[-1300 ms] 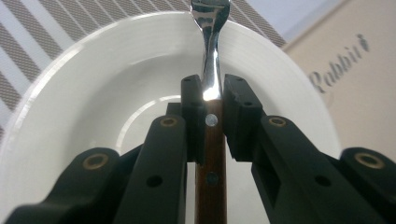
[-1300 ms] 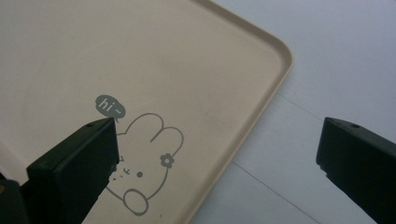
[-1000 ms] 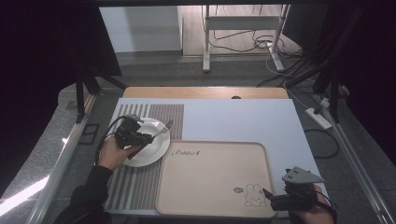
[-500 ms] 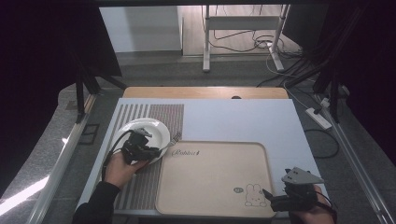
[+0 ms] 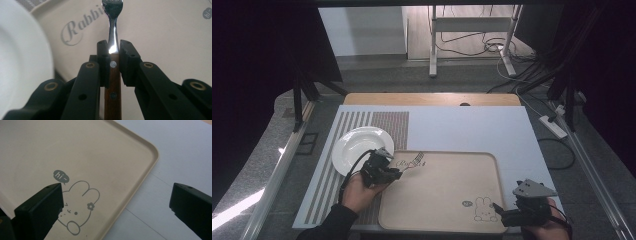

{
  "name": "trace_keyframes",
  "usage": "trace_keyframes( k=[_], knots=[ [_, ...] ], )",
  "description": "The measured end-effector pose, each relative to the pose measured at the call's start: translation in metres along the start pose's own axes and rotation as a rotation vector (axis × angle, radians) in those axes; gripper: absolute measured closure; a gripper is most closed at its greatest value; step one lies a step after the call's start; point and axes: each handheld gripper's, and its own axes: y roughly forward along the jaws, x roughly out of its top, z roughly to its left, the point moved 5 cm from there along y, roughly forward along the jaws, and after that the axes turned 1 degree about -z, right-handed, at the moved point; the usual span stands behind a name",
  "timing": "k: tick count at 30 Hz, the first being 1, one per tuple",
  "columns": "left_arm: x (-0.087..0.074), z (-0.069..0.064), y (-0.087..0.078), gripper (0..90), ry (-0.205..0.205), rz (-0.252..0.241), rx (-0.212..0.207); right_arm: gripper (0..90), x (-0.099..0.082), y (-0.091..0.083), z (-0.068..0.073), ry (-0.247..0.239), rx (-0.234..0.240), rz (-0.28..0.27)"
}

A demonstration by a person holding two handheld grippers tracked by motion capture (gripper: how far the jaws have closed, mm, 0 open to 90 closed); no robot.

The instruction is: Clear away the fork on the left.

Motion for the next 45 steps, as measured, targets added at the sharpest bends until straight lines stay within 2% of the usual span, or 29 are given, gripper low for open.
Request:
trace_keyframes(
  k=[6, 11, 14, 17, 20, 23, 25, 26, 29, 31, 34, 40, 45],
  knots=[
    [0.003, -0.016, 0.014, 78.3, 0.013, 0.006, -0.01, 0.0, 0.0, 0.0, 0.0, -0.003, 0.001, -0.001],
    [0.001, -0.025, 0.028, 78.3, 0.044, 0.049, -0.015, 0.0, 0.0, 0.0, 0.0, -0.008, 0.003, 0.0],
    [-0.002, -0.03, 0.035, 78.2, 0.062, 0.078, -0.003, 0.0, 0.0, 0.0, 0.0, -0.009, 0.004, -0.001],
    [-0.004, -0.032, 0.041, 77.8, 0.075, 0.099, -0.021, 0.0, 0.0, 0.0, 0.0, -0.01, 0.006, -0.001],
    [-0.003, -0.032, 0.041, 76.6, 0.083, 0.087, -0.033, 0.0, 0.0, 0.0, 0.001, -0.015, 0.008, 0.0],
    [0.006, -0.032, 0.036, 73.6, 0.092, 0.036, -0.04, 0.0, 0.0, 0.001, 0.001, -0.015, 0.008, 0.003],
    [0.015, -0.033, 0.032, 81.6, 0.106, 0.007, -0.05, 0.0, 0.0, 0.001, 0.001, -0.014, 0.008, 0.005],
    [0.019, -0.034, 0.033, 88.5, 0.111, 0.01, -0.055, 0.0, 0.0, 0.001, 0.001, -0.013, 0.007, 0.007],
    [0.026, -0.04, 0.042, 88.8, 0.126, 0.025, -0.085, 0.0, 0.0, 0.002, 0.001, -0.014, 0.007, 0.009],
    [0.028, -0.045, 0.05, 88.8, 0.156, 0.046, -0.083, 0.0, 0.0, 0.002, 0.001, -0.013, 0.007, 0.009],
    [0.031, -0.049, 0.059, 88.8, 0.173, 0.062, -0.074, 0.0, 0.0, 0.002, 0.001, -0.012, 0.008, 0.009],
    [0.033, -0.048, 0.071, 88.8, 0.168, 0.071, -0.072, 0.0, 0.0, 0.001, 0.001, -0.01, 0.01, 0.009],
    [0.033, -0.039, 0.068, 88.7, 0.156, 0.067, -0.028, 0.0, 0.0, 0.001, 0.0, -0.011, 0.012, 0.008]
  ],
)
